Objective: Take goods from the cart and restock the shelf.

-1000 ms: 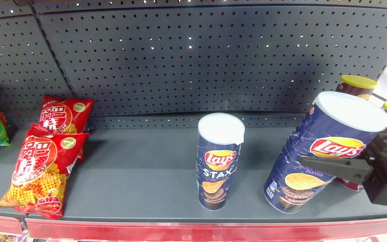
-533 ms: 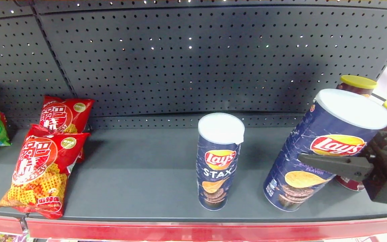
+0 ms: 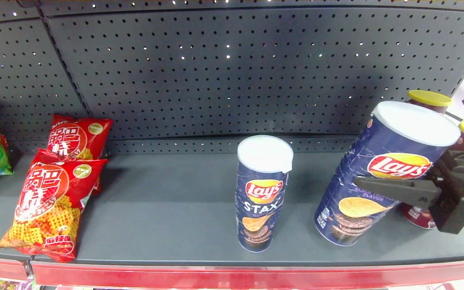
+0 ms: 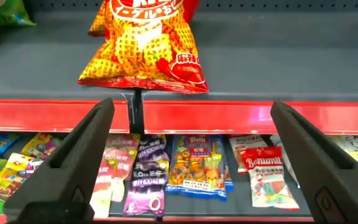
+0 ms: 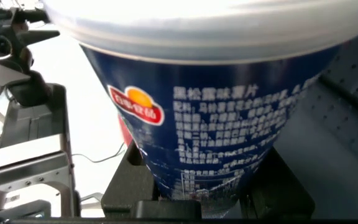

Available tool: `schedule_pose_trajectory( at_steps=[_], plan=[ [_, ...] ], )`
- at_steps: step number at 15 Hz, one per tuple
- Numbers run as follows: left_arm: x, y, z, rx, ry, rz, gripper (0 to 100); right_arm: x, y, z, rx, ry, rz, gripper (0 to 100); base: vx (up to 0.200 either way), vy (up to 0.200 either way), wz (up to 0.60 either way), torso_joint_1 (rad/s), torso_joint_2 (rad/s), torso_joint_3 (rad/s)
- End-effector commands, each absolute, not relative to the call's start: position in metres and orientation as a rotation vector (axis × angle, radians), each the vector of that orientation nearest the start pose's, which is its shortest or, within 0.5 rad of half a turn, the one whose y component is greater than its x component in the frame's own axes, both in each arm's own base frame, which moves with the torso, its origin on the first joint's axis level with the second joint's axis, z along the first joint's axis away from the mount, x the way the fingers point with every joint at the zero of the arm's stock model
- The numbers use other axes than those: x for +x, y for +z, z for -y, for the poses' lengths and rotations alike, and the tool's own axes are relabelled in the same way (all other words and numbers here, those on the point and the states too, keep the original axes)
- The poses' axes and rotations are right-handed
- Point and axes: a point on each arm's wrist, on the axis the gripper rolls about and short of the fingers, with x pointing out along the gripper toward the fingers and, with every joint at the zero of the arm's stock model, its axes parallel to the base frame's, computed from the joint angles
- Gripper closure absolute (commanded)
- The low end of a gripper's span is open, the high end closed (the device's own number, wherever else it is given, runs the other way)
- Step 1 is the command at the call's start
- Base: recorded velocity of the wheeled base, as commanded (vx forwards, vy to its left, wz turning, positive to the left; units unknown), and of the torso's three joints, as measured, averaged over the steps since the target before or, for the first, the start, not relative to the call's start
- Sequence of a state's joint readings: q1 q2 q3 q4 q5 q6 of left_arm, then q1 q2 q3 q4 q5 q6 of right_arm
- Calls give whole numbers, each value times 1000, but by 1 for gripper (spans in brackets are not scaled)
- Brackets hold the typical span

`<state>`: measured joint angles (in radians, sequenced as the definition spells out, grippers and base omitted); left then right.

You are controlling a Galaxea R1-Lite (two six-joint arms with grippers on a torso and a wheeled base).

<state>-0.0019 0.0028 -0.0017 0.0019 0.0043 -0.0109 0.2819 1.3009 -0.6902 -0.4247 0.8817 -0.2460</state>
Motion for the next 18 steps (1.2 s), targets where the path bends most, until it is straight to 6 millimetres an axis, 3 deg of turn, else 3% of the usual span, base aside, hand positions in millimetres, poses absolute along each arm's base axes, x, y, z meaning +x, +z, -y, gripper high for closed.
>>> schedule_pose_trajectory(
  at_steps=[1,5,10,18],
  plan=[
    [-22,76,0,-11,3,-6,0,211,244,-79,-167,1166,-24,100,0,0,0,0,0,0],
    [-23,76,0,-11,3,-5,0,233,259,-91,-163,1087,-14,100,0,0,0,0,0,0],
    [-22,76,0,-11,3,-6,0,233,258,-106,-168,1079,-23,100,0,0,0,0,0,0],
    [-22,76,0,-12,2,-6,0,282,249,-144,-177,1094,-51,100,0,0,0,0,0,0]
  ],
)
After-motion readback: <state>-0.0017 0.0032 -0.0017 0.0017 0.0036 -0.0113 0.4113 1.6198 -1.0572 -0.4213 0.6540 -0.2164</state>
